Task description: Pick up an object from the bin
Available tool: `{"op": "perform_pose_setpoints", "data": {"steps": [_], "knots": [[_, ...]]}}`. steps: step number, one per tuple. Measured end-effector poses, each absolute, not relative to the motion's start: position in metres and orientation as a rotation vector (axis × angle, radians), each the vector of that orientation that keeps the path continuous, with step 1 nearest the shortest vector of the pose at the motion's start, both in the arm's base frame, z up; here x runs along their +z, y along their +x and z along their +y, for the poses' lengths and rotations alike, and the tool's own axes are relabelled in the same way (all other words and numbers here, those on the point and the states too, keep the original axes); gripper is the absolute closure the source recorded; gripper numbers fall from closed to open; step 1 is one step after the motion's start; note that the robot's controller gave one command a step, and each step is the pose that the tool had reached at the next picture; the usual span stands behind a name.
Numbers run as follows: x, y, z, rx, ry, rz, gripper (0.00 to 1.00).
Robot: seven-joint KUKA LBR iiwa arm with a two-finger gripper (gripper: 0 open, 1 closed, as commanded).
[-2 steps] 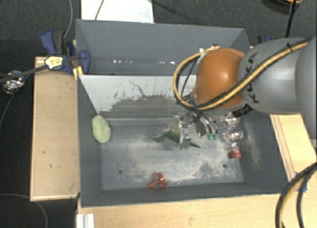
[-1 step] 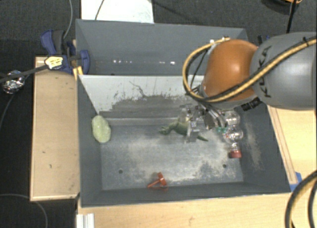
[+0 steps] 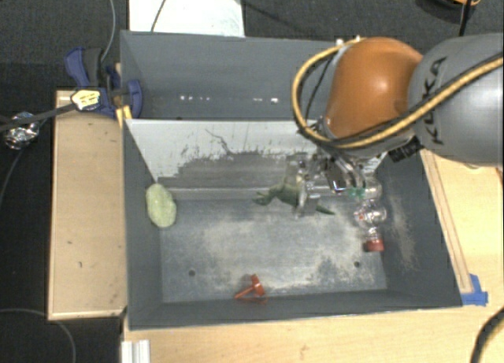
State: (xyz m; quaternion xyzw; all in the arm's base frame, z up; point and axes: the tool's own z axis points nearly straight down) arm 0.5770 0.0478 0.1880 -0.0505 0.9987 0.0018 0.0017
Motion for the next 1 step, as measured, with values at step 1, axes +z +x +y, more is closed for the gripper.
{"op": "perform_pose_setpoints", "data": {"steps": [1], "knots": [[0.2499,0.5832,0.05,0.004,-0.231,3.117,1.0]]}}
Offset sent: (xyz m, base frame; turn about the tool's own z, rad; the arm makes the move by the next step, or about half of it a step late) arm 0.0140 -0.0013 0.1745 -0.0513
